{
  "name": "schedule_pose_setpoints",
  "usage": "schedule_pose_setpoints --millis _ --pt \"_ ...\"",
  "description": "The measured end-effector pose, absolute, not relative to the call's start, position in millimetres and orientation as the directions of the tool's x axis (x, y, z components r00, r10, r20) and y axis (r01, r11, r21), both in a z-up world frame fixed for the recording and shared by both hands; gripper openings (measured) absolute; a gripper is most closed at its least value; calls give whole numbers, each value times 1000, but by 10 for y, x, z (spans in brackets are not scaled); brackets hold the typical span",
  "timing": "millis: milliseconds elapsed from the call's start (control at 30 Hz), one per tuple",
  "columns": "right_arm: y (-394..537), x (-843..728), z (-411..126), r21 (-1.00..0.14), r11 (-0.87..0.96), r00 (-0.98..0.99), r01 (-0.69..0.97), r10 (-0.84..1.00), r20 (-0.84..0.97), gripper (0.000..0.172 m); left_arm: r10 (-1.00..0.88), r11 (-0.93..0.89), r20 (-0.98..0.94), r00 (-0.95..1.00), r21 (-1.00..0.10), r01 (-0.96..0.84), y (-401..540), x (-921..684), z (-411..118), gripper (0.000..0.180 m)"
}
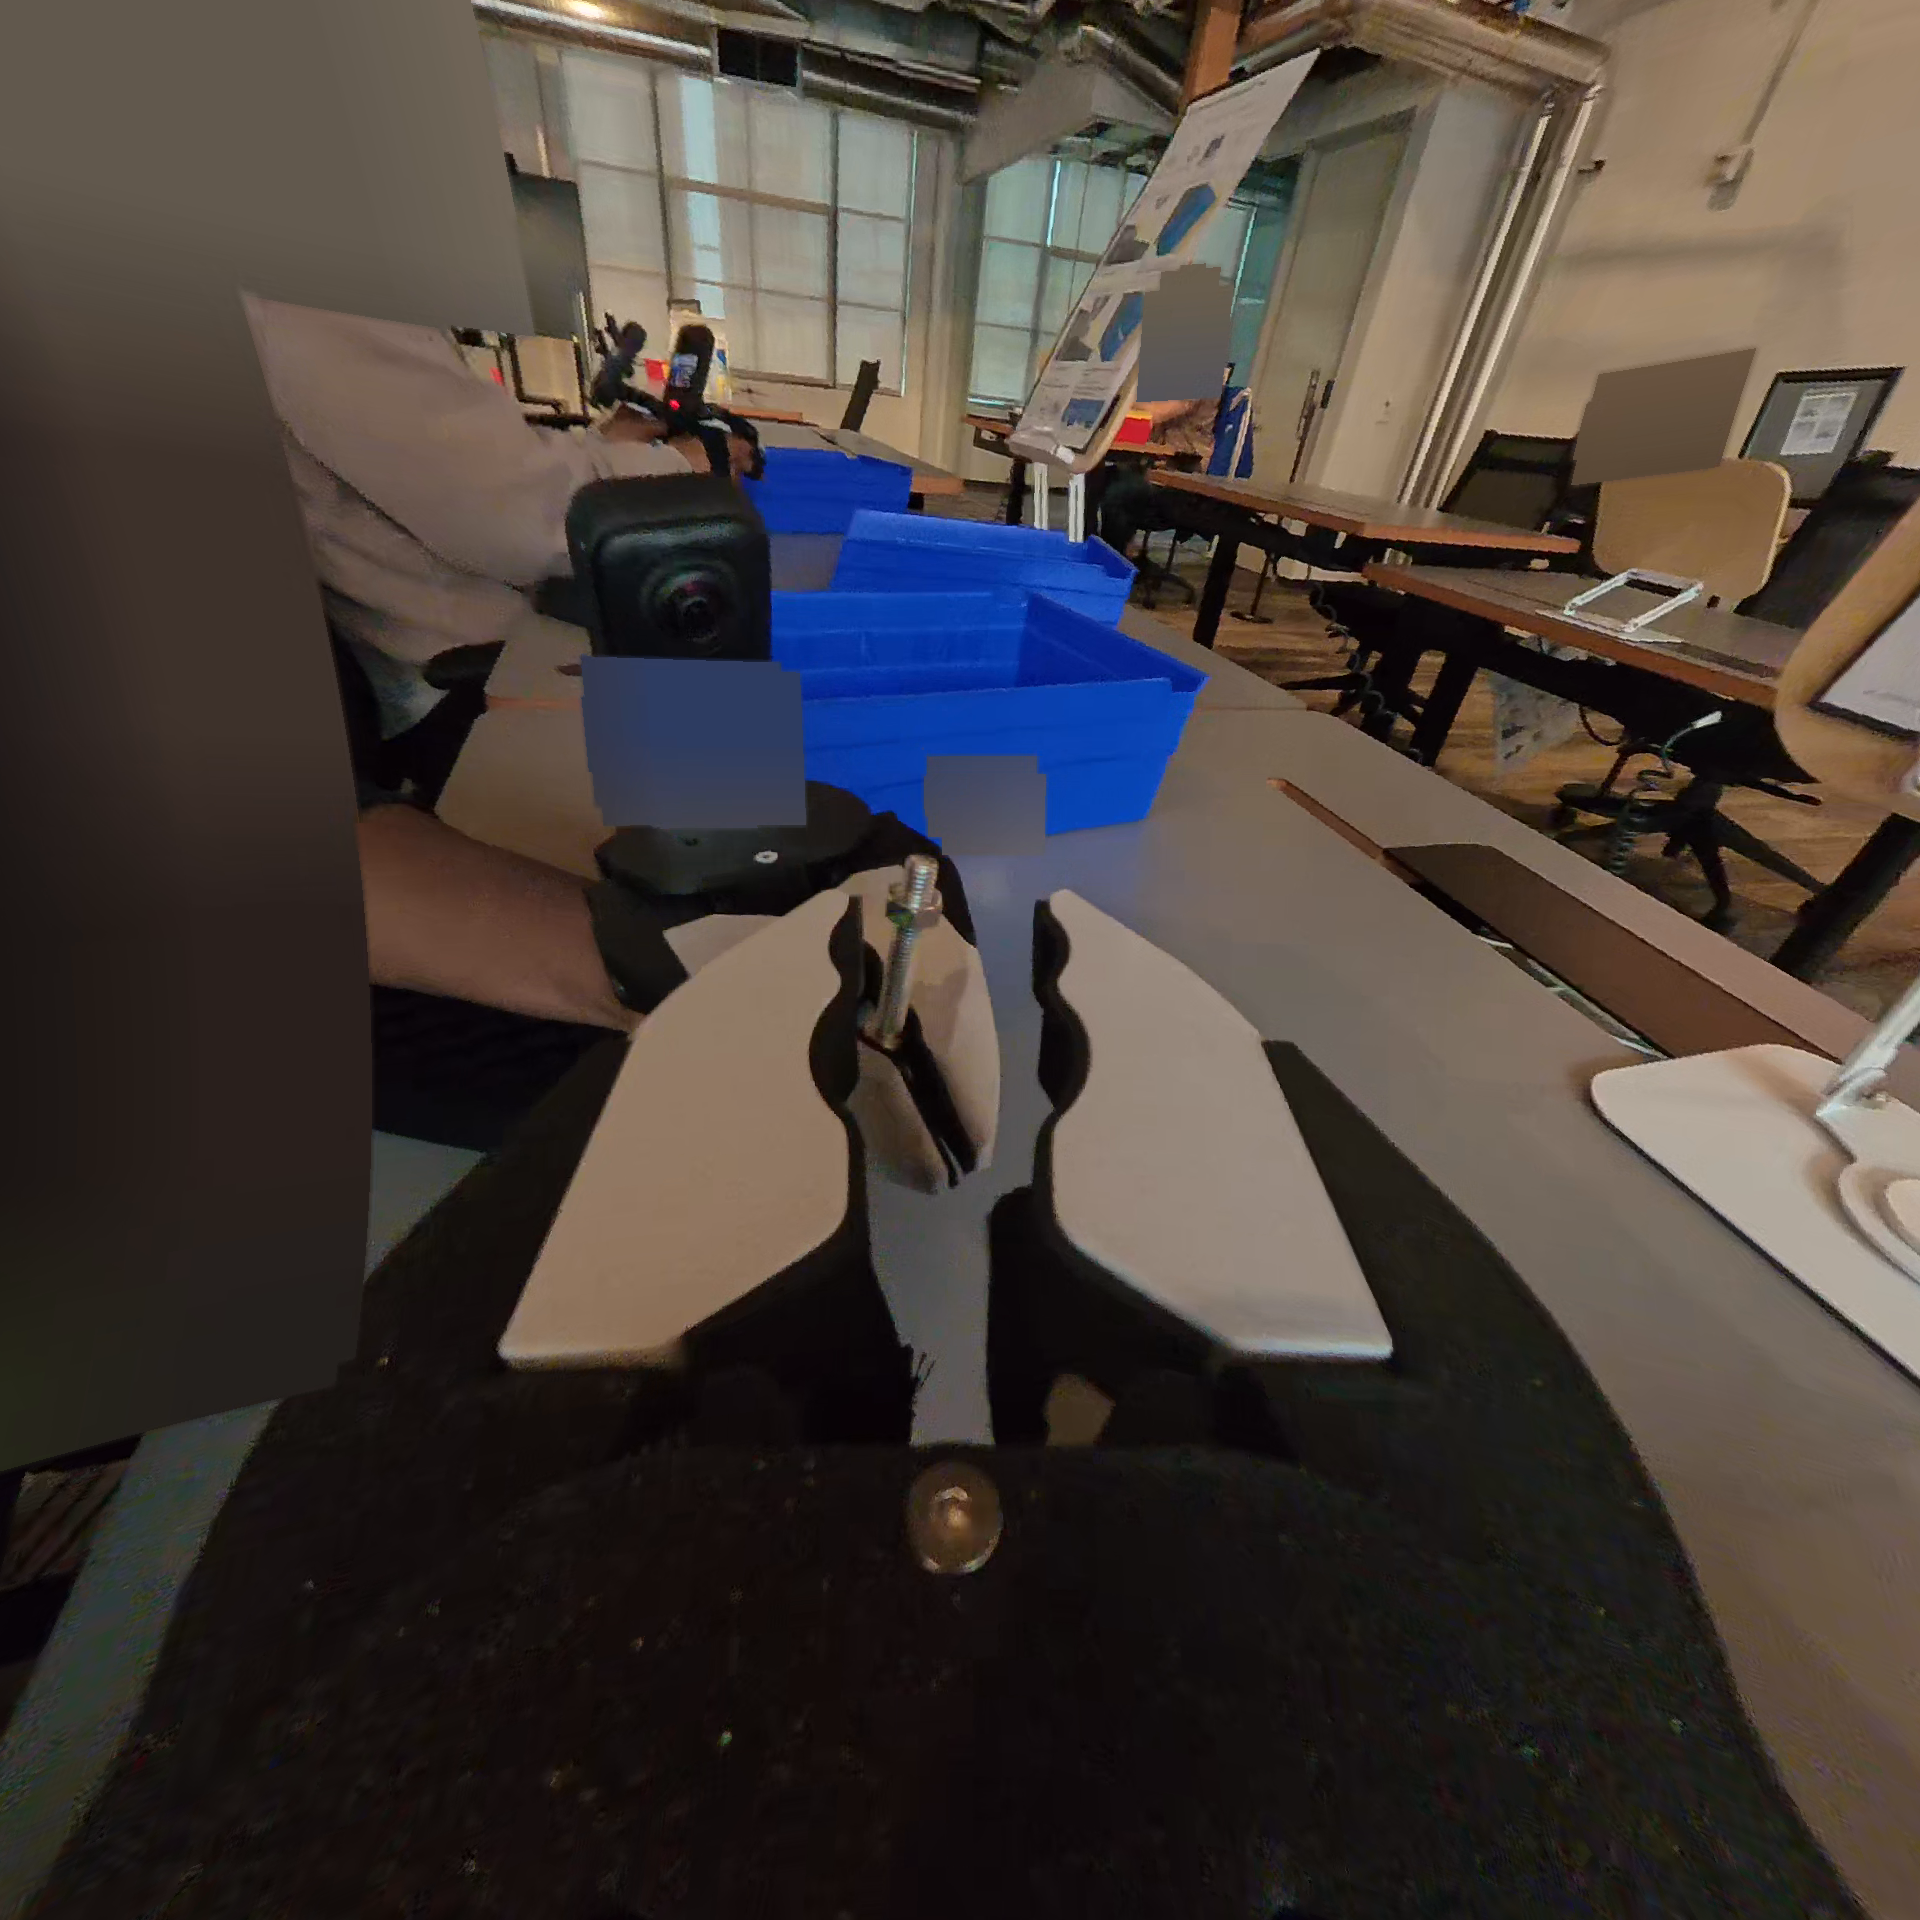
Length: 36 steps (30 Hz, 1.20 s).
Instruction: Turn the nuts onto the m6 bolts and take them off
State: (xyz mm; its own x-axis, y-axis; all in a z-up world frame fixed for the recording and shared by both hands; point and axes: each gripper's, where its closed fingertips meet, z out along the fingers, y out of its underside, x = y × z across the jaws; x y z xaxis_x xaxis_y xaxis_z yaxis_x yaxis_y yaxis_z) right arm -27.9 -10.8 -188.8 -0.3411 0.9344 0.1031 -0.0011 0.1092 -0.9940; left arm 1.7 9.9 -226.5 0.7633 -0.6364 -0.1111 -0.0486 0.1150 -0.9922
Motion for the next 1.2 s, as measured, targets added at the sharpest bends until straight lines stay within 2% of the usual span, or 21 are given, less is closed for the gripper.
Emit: schedule_pose_setpoints --millis 167,367,500,667,733,767,833,1000,1133,1200 --pt "34 -248 -1860 -997 76 -309 -9 948 75 14 -632 122 -105 767 -992 -35 92 -3 -2234 3" --pt "-82 -279 -1876 -995 98 -330 -4 939 94 29 -635 119 -112 765 -992 -46 91 18 -2252 3" --pt "44 -247 -1847 -998 66 -301 -13 951 67 13 -631 127 -109 768 -991 -37 87 -1 -2229 3" --pt "-91 -268 -1848 -997 81 -337 -14 938 81 31 -632 119 -109 767 -992 -43 92 7 -2249 3" --pt "-55 -272 -1858 -997 81 -323 -10 943 80 27 -633 122 -114 766 -991 -47 87 18 -2249 3" --pt "-10 -265 -1851 -998 66 -310 -11 948 66 17 -633 124 -114 765 -991 -45 85 18 -2243 3" --pt "54 -246 -1831 -998 56 -295 -20 954 59 14 -631 127 -112 768 -991 -41 85 4 -2233 3" --pt "-94 -273 -1856 -997 77 -337 -10 938 76 30 -630 119 -110 769 -992 -45 92 5 -2249 3" --pt "22 -259 -1836 -998 56 -298 -19 953 59 12 -629 126 -110 770 -991 -39 86 1 -2232 3" --pt "21 -246 -1818 -999 44 -308 -25 950 50 14 -625 125 -107 773 -991 -36 91 -13 -2228 3"
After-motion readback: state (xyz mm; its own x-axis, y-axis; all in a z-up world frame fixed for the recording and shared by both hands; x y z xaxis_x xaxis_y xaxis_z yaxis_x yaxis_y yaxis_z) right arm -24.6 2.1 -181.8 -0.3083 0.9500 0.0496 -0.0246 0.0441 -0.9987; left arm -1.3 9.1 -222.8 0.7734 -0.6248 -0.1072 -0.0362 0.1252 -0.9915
